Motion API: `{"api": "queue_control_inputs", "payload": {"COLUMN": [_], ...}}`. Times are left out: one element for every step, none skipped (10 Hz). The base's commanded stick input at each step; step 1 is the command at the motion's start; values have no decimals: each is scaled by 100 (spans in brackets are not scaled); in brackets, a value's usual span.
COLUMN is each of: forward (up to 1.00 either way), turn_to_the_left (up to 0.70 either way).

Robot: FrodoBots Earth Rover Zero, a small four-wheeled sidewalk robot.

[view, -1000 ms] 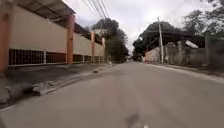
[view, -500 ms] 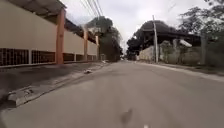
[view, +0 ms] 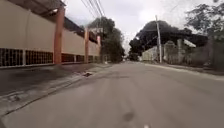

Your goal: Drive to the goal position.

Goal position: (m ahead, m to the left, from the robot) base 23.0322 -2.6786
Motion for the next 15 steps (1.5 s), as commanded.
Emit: {"api": "queue_control_inputs", "payload": {"forward": [85,85,85,85,85,85,85,85,85,85,85,85,85,85,85], "turn_to_the_left": [3,0,2,-8,-26,-19,8,11,0,0,0,0,0,0,0]}}
